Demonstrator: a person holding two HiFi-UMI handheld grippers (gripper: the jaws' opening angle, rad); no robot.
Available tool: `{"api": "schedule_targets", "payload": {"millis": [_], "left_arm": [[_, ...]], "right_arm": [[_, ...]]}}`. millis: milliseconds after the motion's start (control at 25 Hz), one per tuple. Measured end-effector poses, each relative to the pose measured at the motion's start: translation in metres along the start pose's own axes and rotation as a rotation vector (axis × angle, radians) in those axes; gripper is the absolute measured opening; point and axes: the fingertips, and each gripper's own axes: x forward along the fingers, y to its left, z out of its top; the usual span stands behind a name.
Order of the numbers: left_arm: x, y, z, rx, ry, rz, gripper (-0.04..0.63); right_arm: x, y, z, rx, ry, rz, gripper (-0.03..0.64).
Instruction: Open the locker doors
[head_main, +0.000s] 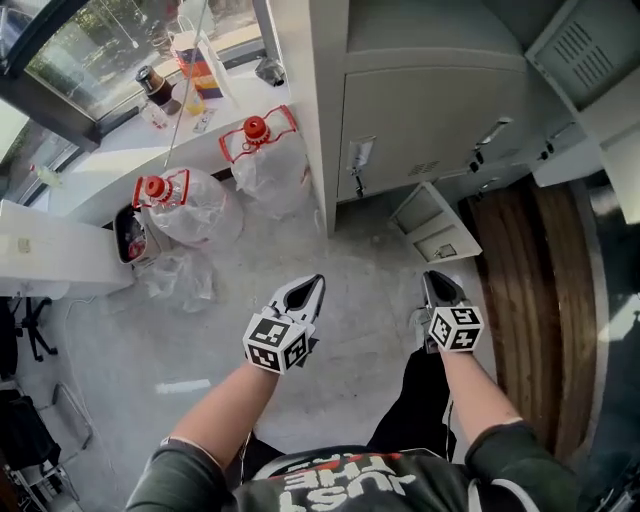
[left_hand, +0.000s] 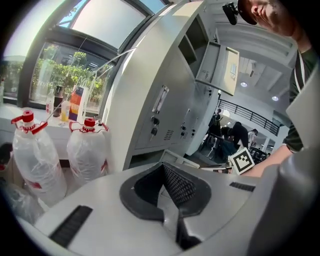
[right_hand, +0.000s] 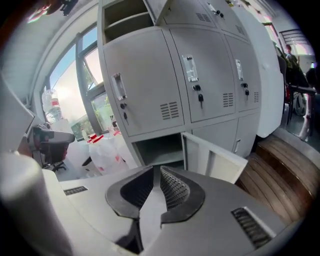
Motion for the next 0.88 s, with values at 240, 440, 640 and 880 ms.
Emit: {"api": "schedule_targets", "payload": {"millis": [240,440,640,880], "left_arm": [[-0.013,-0.016,0.072,0.041,-0.025,-0.03,-0.003],[-0.033,-0.051,0.136,0.088,-0.06,-0.06,-0.003],[-0.049,-0.081,0.183,0.116,-0.089,-0.091,-0.003],[-0.068,-0.108,0.239,0.175,-0.133,-0.124,-0.003]], "right_arm": [[-0.024,0.046,0.078,-0.055,-0.043,0.088,0.063],[-0.064,0.086,0.137,-0.102,-0.086,0.173,0.063],[-0.095,0.119,0.194,-0.117,-0.136,0.235,0.063],[-0.131,0.142,0.266,-0.113,-0.22,0.271,0.063]]}}
